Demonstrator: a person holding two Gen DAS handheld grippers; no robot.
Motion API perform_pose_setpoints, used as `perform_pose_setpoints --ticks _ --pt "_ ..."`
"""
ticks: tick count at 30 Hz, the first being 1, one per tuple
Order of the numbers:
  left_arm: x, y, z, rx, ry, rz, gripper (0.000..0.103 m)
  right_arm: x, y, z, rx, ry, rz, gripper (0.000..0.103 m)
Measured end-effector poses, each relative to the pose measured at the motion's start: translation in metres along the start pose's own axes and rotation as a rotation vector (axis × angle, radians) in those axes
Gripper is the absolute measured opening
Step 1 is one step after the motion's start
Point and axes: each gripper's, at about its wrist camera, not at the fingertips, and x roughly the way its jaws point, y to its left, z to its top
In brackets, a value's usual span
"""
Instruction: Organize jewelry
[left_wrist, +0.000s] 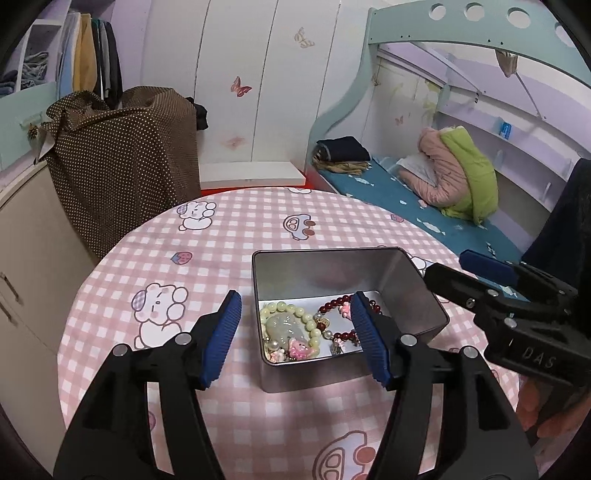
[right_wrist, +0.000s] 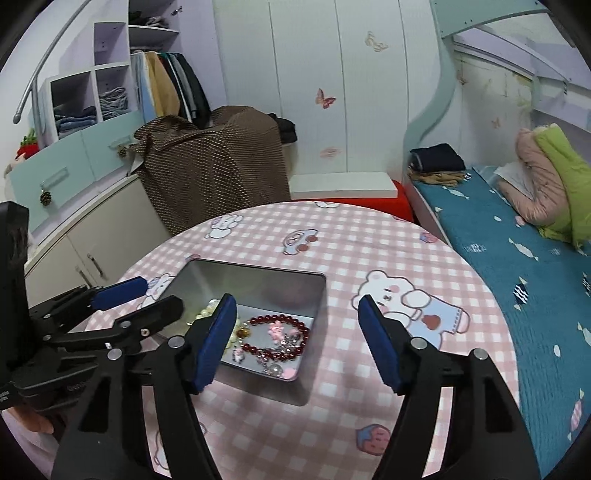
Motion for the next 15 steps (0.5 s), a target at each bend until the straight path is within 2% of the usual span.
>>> perform_pose_setpoints --ticks 8,15 --pt "-0.015 -0.007 -0.001 0.020 -0.022 0.006 0.063 -0.015 0.001 -0.002 0.001 -0.021 -0.010 0.072" --pt "-0.038 -0.017 -0.002 0.037 -0.061 0.017 0.068 -0.040 0.005 -0.002 -0.001 -0.063 -0.040 0.088"
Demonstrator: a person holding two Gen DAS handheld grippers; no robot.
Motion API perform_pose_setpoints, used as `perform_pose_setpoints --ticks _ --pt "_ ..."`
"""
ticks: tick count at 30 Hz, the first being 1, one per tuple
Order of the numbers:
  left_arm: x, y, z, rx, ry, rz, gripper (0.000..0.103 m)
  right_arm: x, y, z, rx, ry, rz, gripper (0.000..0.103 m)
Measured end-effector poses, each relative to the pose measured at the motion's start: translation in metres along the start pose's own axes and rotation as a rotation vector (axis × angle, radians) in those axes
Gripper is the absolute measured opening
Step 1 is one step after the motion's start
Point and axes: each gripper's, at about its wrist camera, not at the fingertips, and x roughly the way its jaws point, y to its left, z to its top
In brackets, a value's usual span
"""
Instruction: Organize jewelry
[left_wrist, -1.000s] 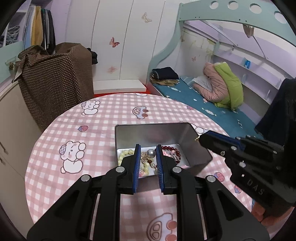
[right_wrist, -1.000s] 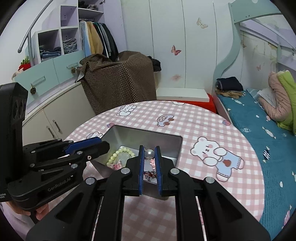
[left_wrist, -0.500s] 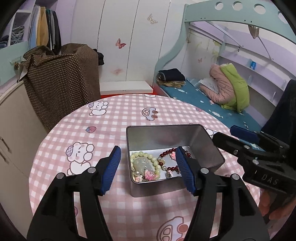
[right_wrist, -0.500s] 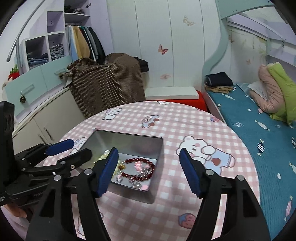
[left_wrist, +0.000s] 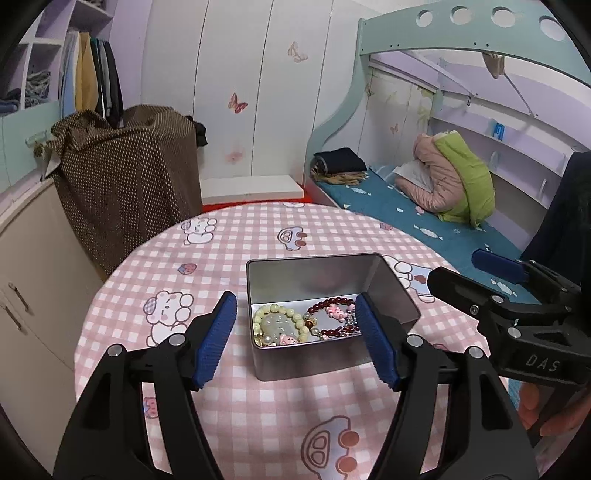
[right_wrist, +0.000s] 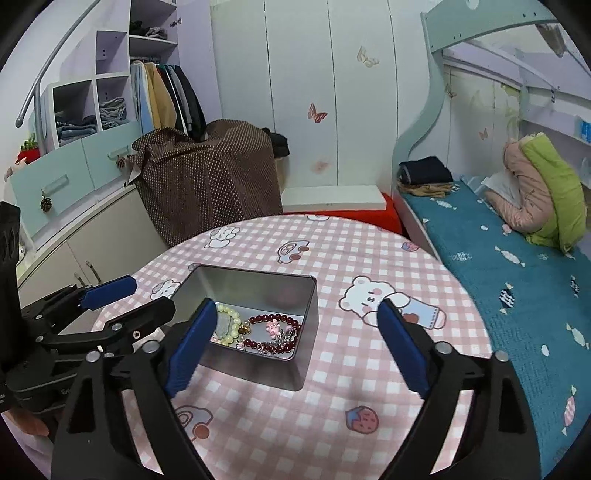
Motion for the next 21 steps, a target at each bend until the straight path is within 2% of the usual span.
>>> perform_pose_setpoints --ticks 6,9,12,21 --pt "-0.028 -0.009 0.001 0.008 -0.054 0.023 0.080 -0.027 -0.001 0.001 0.010 -0.042 -0.030 0.095" --pt "-0.045 -0.012 0.001 0.004 -0.093 0.056 0.090 -0.041 0.000 0.001 0.009 -0.066 -0.037 0.095" --pt "-0.058 -0.015 0.002 0.004 -0.114 0.051 0.091 -0.054 0.000 0.001 0.005 -0.087 -0.061 0.096" --pt "-0.097 -0.032 0.002 0.038 -0.180 0.103 0.094 -0.082 0.002 0.002 0.002 -0.143 -0.088 0.096"
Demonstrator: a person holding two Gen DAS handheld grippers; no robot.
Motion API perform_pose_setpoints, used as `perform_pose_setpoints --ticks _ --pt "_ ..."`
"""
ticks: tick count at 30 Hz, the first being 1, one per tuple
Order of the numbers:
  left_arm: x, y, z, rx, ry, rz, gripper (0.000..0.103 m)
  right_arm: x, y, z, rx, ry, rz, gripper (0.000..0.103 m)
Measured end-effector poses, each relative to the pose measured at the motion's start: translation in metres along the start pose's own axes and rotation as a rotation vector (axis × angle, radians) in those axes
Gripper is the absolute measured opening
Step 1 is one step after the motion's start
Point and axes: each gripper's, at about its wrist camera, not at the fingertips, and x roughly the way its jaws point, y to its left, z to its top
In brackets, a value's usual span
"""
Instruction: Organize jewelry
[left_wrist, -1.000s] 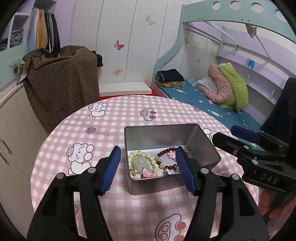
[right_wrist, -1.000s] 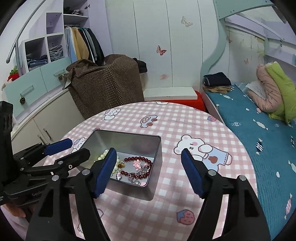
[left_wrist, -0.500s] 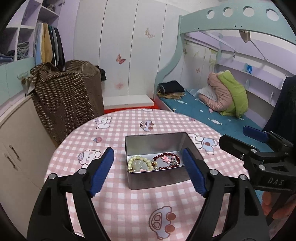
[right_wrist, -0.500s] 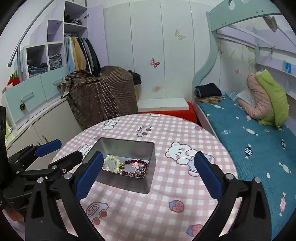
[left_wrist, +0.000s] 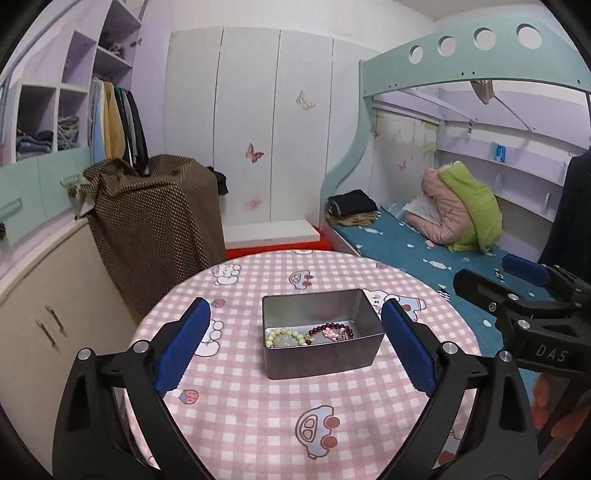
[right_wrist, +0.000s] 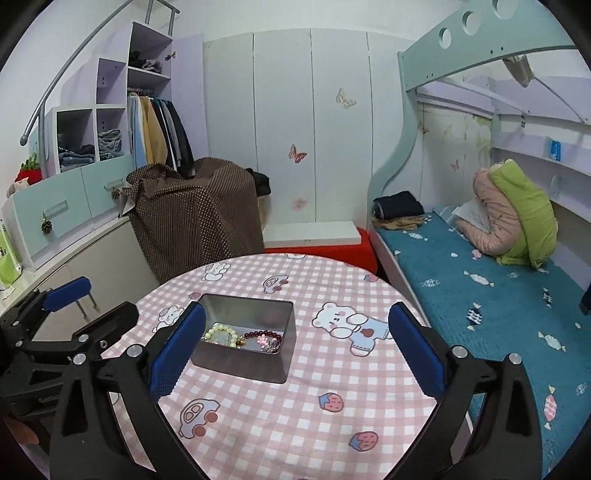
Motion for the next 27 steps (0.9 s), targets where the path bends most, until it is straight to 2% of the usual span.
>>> perform_pose_setpoints --ticks 6,15,27 --pt "-0.020 -0.007 0.005 0.012 -0.038 0.043 0.097 -0.014 0.002 0.003 0.001 -0.016 -0.018 0.096" --pt "-0.042 -0.014 0.012 0.009 -0.078 0.046 0.097 -0.030 0.001 0.007 -0.004 -0.058 -0.028 0.096" --pt "-0.053 -0.015 0.015 -0.002 -0.102 0.052 0.097 -0.034 0.004 0.006 -0.015 -0.066 -0.034 0.096"
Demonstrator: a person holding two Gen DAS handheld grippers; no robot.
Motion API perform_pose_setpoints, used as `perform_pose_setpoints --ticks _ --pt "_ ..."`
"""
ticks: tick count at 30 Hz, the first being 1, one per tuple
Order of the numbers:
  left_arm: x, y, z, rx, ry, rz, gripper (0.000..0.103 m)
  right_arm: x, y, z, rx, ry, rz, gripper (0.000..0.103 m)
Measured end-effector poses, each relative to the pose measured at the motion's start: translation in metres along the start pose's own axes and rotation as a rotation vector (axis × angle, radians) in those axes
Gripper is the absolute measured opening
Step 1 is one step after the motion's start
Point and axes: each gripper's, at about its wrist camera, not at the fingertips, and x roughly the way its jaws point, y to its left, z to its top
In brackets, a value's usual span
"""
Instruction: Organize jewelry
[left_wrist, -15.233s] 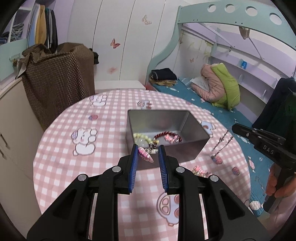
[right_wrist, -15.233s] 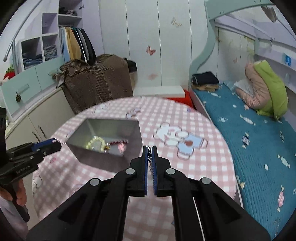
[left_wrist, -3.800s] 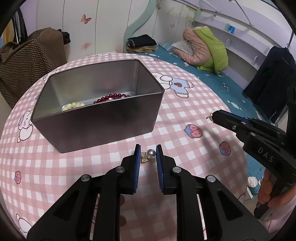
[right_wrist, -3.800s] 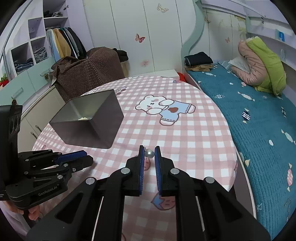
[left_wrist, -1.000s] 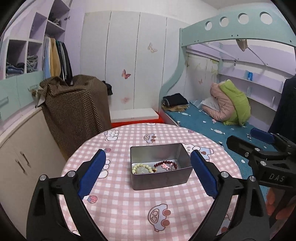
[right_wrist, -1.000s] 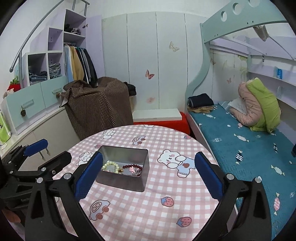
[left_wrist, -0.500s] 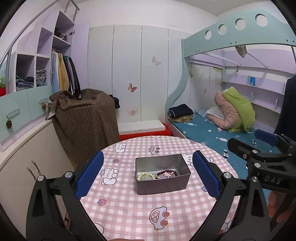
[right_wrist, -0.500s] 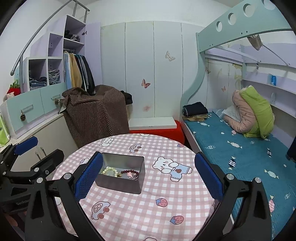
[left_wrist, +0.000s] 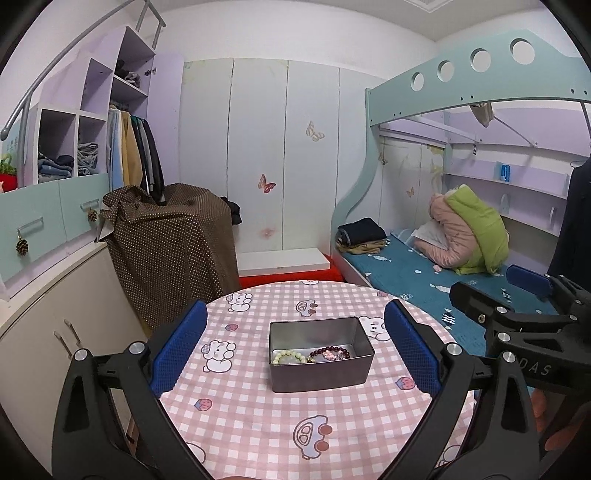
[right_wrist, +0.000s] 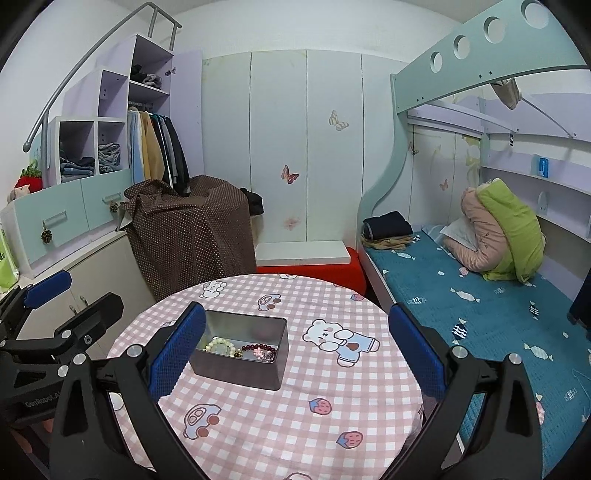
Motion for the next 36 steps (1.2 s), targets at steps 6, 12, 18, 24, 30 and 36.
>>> perform_pose_setpoints --ticks 6,12,18,24,30,36 --pt "-0.0016 0.0006 0.0006 -0.002 0.002 0.004 0.097 -0.0006 0.0001 -0.0001 0.005 -0.002 0.001 0.096" --pt "-0.0019 0.0009 0.0003 -0.005 0.002 0.003 0.097 -0.0018 0.0007 0.0005 0.004 -0.003 -0.002 0.096" --pt "-0.0013 0.0017 0.0003 -0.004 0.001 0.003 0.097 -0.0037 0.0025 0.0012 0.009 -0.003 -0.002 0.096" --pt "-0.0031 0.0019 0.0003 -0.004 0.001 0.005 0.097 -0.0039 0.0024 0.0013 0.010 -0.003 -0.001 0.096" --pt "-0.0029 0.0039 0.0003 -0.005 -0.002 0.007 0.097 -0.0048 0.0037 0.0021 0.012 -0.004 -0.002 0.096" --pt "-0.0042 0.0049 0.0008 -0.005 -0.005 0.006 0.097 -0.0057 0.0042 0.0029 0.014 -0.006 -0.002 0.096"
